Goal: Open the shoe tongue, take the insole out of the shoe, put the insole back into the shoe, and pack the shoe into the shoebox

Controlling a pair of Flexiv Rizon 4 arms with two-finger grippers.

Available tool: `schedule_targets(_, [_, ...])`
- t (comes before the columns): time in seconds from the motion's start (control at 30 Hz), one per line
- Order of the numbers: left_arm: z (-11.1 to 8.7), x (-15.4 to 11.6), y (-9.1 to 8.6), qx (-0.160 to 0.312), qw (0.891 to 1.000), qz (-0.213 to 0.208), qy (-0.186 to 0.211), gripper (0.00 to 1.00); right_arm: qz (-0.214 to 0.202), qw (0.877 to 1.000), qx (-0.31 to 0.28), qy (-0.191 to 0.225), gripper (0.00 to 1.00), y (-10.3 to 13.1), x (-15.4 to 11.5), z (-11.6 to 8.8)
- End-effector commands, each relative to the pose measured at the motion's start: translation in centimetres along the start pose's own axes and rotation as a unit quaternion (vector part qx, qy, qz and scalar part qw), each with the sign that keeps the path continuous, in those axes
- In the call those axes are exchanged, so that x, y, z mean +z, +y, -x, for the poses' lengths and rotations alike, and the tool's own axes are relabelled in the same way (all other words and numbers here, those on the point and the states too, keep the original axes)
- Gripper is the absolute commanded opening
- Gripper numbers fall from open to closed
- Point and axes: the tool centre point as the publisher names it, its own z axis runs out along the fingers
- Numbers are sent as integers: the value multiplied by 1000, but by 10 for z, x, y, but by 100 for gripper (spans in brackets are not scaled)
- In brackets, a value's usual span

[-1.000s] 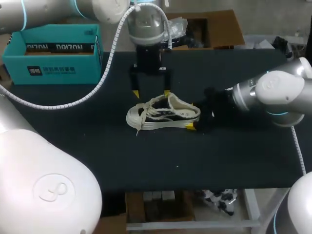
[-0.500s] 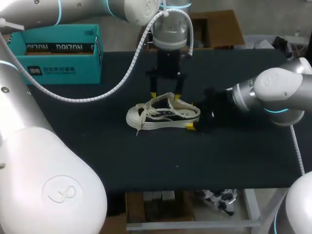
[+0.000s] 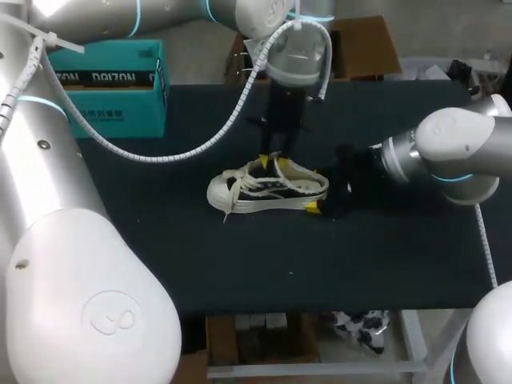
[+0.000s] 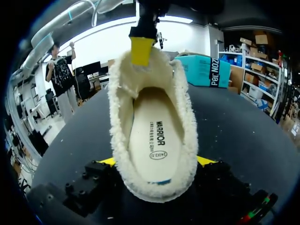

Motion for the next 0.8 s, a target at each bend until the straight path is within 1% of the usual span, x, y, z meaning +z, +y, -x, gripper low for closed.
schedule_targets(0.03, [5, -2, 1, -3, 1000, -3, -1, 0, 2, 1000, -1, -1, 0, -5, 6, 0])
schedule_targets(0.1, [10, -1, 1, -5, 1000, -4, 5, 0, 2, 1000, -1, -1, 0, -5, 6, 0])
schedule_targets(0.2, [19, -2, 4, -6, 1000, -12, 25, 0, 2, 1000, -1, -1, 0, -5, 6, 0])
schedule_targets(0.33, [41, -2, 13, -12, 997, -36, 62, 0, 2, 1000, -1, -1, 0, -5, 6, 0])
schedule_targets(0.5, [69, 6, 18, -21, 993, -50, 103, 0, 2, 1000, -1, -1, 0, -5, 6, 0])
schedule_targets(0.63, [88, 18, 12, -25, 990, -39, 130, 0, 2, 1000, -1, -1, 0, -5, 6, 0])
schedule_targets(0.8, [99, 39, 0, -22, 989, -20, 147, 0, 2, 1000, -1, -1, 0, -5, 6, 0])
